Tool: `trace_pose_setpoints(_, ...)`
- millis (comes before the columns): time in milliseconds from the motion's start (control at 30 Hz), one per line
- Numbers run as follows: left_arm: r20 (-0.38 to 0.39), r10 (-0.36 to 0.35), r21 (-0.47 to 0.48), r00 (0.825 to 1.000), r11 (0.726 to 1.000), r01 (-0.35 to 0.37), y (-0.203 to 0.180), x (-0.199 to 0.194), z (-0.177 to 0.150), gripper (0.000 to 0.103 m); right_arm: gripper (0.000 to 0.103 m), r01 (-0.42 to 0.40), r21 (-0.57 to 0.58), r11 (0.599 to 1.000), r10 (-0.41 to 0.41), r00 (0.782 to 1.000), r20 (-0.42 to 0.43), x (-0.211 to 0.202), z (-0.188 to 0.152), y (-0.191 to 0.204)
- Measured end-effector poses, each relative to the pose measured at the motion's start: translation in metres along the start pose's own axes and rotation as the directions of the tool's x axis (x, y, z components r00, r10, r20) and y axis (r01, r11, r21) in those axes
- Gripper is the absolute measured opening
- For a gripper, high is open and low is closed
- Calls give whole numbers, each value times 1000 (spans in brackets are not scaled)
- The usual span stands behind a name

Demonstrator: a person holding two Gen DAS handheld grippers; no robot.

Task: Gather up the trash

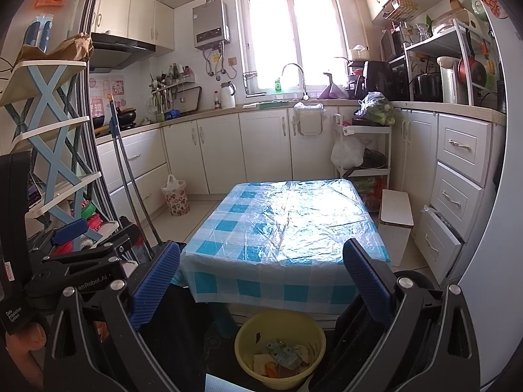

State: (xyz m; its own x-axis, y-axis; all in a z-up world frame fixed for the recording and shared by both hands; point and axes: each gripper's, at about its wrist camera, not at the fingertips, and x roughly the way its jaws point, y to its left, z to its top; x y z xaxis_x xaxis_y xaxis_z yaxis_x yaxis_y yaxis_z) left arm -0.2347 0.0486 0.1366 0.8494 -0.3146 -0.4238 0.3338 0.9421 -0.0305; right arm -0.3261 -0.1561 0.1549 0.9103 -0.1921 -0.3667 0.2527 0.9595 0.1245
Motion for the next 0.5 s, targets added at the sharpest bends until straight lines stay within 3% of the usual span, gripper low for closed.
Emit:
trace_pose_setpoints(167,-3,24,-3,1000,1000,-24,4,1,0,96,96,-6,-3,1000,6,1000,2,1,-1,5)
trace_pose_setpoints(500,-70,-8,16,998,1000,10,3,16,1,96,96,10,9,1000,-10,1000,18,7,5,-4)
